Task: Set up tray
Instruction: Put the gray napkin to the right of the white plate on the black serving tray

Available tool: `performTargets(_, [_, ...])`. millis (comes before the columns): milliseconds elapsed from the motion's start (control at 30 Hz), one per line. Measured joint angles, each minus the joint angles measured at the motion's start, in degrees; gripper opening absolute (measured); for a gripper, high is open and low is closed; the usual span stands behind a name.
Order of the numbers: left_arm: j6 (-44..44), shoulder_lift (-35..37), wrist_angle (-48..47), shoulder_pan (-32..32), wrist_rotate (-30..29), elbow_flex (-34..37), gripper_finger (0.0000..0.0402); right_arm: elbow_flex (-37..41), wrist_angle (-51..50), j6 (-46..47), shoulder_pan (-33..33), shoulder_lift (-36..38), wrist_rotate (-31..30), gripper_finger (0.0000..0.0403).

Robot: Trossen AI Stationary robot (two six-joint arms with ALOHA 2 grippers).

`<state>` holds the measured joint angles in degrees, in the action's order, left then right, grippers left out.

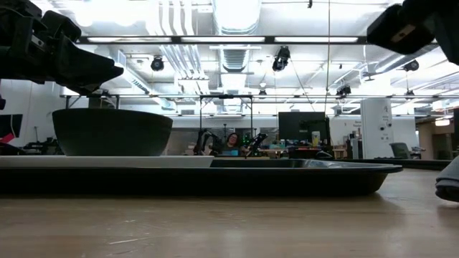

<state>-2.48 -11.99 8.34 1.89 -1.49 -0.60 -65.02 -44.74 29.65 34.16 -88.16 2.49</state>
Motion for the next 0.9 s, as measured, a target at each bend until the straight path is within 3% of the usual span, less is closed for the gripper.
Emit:
performTargets(267, [-0.01, 0.02, 0.0, 0.0, 0.0, -0.01, 0.0118, -11.24, -14.75, 4.3, 2.79, -10.2, -2.7, 0.01])
performTargets(467, [0.0, 0.01, 0.0, 0.01, 0.01, 0.0, 0.0118, -13.92, -15.0, 6.36, 4.68, -14.18, -2.67, 0.01])
performTargets(900, [0.0, 0.0, 0.01, 0.0, -0.01, -0.02, 0.0118, -13.6, -15.05, 9.38, 6.0, -14.4, -2.53, 0.0113])
